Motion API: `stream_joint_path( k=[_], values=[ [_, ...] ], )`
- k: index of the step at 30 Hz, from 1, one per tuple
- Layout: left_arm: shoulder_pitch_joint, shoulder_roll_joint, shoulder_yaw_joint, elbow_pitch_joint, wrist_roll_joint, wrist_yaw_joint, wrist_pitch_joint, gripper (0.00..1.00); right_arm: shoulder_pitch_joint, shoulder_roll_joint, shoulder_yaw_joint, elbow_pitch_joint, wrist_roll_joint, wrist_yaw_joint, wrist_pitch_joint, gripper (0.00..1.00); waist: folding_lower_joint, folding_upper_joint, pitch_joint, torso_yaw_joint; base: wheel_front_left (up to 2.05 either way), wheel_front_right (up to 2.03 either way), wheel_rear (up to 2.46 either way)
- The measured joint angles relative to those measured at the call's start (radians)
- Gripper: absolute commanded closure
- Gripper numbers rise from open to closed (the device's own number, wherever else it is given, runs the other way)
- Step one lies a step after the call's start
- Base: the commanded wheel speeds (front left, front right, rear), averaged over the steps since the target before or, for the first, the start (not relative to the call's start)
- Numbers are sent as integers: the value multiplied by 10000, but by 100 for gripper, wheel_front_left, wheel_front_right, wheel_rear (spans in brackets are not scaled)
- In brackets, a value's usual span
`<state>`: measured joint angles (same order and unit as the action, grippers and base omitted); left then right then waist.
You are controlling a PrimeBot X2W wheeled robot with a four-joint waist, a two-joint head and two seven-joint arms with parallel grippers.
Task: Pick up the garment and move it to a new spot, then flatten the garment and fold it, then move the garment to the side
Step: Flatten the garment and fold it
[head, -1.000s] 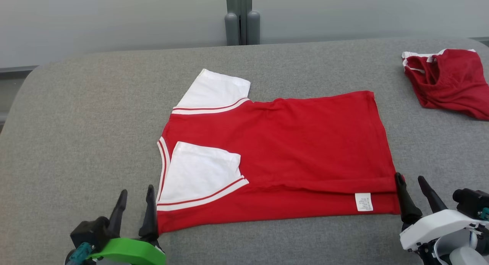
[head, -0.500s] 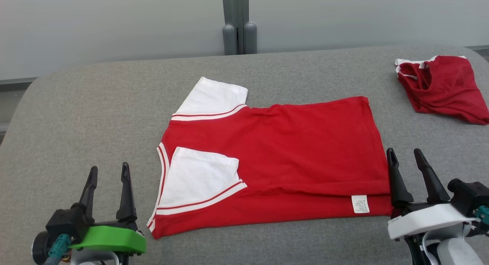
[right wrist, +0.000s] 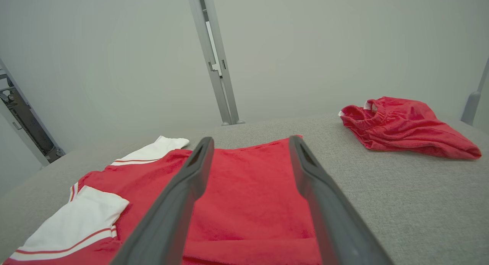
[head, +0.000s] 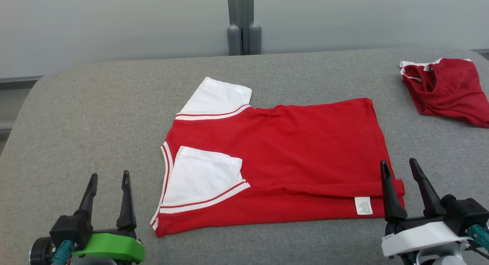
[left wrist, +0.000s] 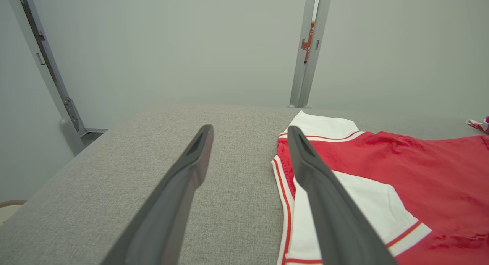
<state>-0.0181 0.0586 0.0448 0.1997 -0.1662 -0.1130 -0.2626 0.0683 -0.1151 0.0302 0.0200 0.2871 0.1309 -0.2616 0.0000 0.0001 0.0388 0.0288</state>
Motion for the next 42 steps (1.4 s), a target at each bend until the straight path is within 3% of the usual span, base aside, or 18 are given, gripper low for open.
stream_joint_path(
  k=[12, 20, 24, 29, 36, 42],
  values=[
    [-144, 10, -29, 380, 117, -69, 2, 0, -297, -236, 176, 59, -343, 0, -2, 0, 0, 0, 173, -12, 0, 0, 0],
    [-2848, 959, -742, 1055, 345, -146, 0, 0, -2466, -1367, 562, 1154, -309, 0, 10, 0, 0, 0, 720, -144, 0, 0, 0],
    [-4737, 1494, -1766, 1703, 59, -157, 230, 0, -4005, -1985, 918, 2073, -115, 0, 458, 0, 0, 0, 1186, -255, 0, 0, 0],
    [-7115, 2240, -3421, 2621, -1085, -159, 934, 0, -5776, -2476, 1536, 3287, 127, 0, 1064, 0, 0, 0, 1945, -436, 0, 0, 0],
    [-9844, 3062, -5275, 4056, -2746, -159, 1931, 0, -7917, -2472, 2617, 4959, 487, 0, 1448, 0, 0, 0, 3169, -785, 0, 0, 0],
    [-11221, 3225, -6585, 5350, -4067, -161, 2917, 0, -9243, -2163, 3478, 6343, 821, 0, 1685, 0, 1, 0, 4127, -1196, 0, 0, 0]
  ],
)
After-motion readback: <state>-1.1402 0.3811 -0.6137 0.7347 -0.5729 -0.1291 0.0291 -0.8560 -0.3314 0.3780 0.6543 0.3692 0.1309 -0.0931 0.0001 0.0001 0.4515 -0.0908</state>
